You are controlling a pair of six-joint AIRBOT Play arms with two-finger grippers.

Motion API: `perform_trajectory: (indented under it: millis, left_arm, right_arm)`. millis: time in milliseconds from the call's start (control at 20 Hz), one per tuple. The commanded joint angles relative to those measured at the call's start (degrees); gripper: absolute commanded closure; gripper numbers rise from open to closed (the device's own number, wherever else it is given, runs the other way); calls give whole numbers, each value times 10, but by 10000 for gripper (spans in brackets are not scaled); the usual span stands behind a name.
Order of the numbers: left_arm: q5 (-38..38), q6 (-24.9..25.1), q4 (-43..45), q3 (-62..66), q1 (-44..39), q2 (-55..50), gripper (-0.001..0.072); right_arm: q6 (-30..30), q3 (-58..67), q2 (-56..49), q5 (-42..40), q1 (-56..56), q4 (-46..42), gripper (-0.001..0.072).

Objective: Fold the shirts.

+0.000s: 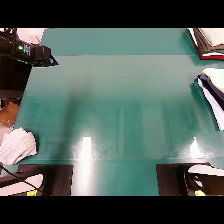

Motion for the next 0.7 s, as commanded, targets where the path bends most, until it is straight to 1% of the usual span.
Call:
perform_trajectory:
  millis: [0,50,200,250,300,350,450,500,550,650]
  left_arm:
    - [0,0,0,0,0,0,684]
    - [0,0,0,0,0,0,684]
    - [0,0,0,0,0,0,683]
    - [0,0,0,0,0,0,683]
    - [0,0,0,0,0,0,683]
    - [0,0,0,0,0,0,683]
    - [-2,0,0,0,0,0,683]
    - [-5,0,0,0,0,0,683]
    - [-5,0,0,0,0,0,683]
    - [-4,0,0,0,0,0,683]
  right_arm:
    - [32,-34,2,82,-38,-22,288]
    - [31,-37,3,90,-43,-5,335]
    - [31,-37,12,96,-35,60,335]
    - [31,-37,21,87,-27,62,335]
    - [32,-37,31,75,-19,48,335]
    - [40,-37,42,71,-19,14,335]
    - [95,-37,63,73,-23,-85,334]
    - [114,-37,72,73,-30,-115,334]
    - [122,-37,81,74,-42,-121,334]
    - [122,-37,94,70,-57,-82,334]
